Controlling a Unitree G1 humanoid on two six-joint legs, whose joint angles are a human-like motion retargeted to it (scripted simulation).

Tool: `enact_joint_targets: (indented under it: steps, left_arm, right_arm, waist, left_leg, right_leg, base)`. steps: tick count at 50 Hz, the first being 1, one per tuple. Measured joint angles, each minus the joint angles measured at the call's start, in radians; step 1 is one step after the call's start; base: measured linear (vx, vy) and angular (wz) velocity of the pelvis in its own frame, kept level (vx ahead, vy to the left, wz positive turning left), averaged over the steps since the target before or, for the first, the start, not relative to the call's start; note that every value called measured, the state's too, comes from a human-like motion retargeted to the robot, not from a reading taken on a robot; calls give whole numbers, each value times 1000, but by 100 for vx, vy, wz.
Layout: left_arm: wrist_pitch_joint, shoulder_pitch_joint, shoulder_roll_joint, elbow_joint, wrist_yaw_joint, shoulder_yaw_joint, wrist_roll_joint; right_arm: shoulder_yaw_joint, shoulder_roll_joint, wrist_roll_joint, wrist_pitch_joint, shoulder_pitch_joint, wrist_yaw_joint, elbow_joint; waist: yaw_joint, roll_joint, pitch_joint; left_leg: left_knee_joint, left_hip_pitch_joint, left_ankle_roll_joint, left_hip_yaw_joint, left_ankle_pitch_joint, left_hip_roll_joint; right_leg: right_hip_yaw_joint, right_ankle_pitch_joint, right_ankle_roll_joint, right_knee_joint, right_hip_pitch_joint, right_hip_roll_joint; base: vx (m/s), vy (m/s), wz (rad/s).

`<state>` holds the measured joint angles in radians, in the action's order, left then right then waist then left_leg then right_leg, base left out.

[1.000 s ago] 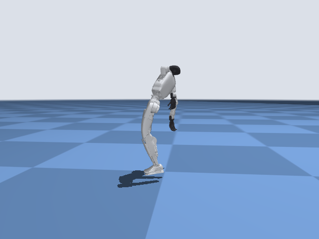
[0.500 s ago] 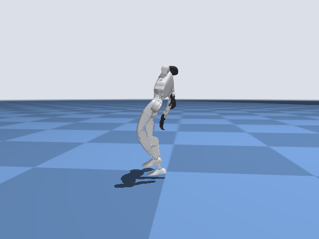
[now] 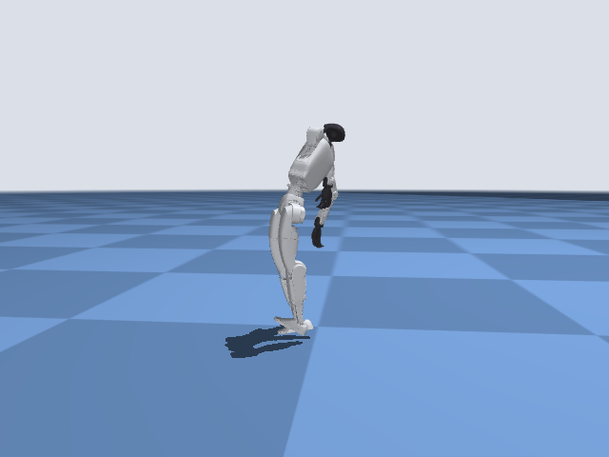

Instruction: In place motions

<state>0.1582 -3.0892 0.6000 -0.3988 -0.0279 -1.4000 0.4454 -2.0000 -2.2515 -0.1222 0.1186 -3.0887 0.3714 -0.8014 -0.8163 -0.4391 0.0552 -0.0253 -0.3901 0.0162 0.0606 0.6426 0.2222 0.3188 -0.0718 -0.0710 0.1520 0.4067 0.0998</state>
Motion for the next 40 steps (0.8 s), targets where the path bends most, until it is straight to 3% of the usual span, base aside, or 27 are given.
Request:
enact_joint_targets:
  steps: [3, 7, 8, 10, 15, 22, 28, 36, 40]
  left_arm:
    - [13, 0, 0, 23, -5, 0, -3]
    - [18, 0, 0, 38, -8, 0, 21]
    - [21, 0, 0, 48, -10, 0, 36]
    - [33, 0, 0, 83, -16, 0, 64]
    - [67, 0, 0, 200, -40, 0, 67]
    - [102, 0, 0, 355, -72, 0, -39]
    - [106, 0, 0, 427, -53, 0, -45]
    - [69, 0, 0, 346, -41, 0, -43]
    - [56, 0, 0, 263, -48, 0, -42]
  right_arm:
    - [0, 0, -15, -5, 0, -4, -53]
    - [0, 0, -76, -2, 6, -12, -154]
    - [0, 0, -103, -1, 8, -21, -190]
    - [0, 0, -147, 2, 5, -37, -246]
    - [0, 0, -236, -15, 0, -93, -421]
    - [0, 0, -195, -46, 0, -187, -703]
    - [0, 0, -103, -43, 0, -214, -780]
    - [0, 0, -71, 0, 0, -146, -663]
    - [0, 0, -99, 36, 0, -100, -523]
  waist:
    - [-27, 2, 13]
    - [-93, 2, 6]
    - [-121, 3, -1]
    - [-177, 1, -18]
    - [-300, -5, -68]
    - [-377, 2, 75]
    - [-338, 10, 148]
    - [-225, 15, 188]
    - [-172, 11, 166]
  left_leg:
    - [-2, 1, 3, -6, 7, -8]
    - [-9, -22, 7, 3, 18, -45]
    - [-10, -31, 9, 7, 20, -64]
    - [-11, -41, 16, 11, 20, -104]
    - [-21, -55, 38, 47, 11, -191]
    - [-28, -4, 94, 44, -45, -152]
    - [-31, 39, 85, 43, -63, -103]
    - [-1, 47, 62, 103, -74, -31]
    - [14, 39, 54, 141, -80, -5]
  right_leg:
    - [-14, 14, 4, 61, -25, -4]
    - [-14, 151, 25, 277, -106, 2]
    - [-13, 229, 42, 372, -148, 4]
    - [-29, 288, 114, 533, -235, -22]
    - [71, 142, 211, 958, -448, 35]
    - [52, 57, 211, 1299, -741, 151]
    - [21, 76, 188, 1186, -713, 169]
    - [-146, 165, 22, 682, -434, 17]
    - [-164, 185, -20, 416, -285, 22]
  base:
    - [12, 13, -4]
    - [4, 9, 3]
    - [-6, 9, 15]
    - [-7, 12, 19]
    - [-5, 14, 21]
    - [-1, 5, 46]
    - [2, -3, -22]
    - [5, -8, -55]
    - [2, -5, -58]
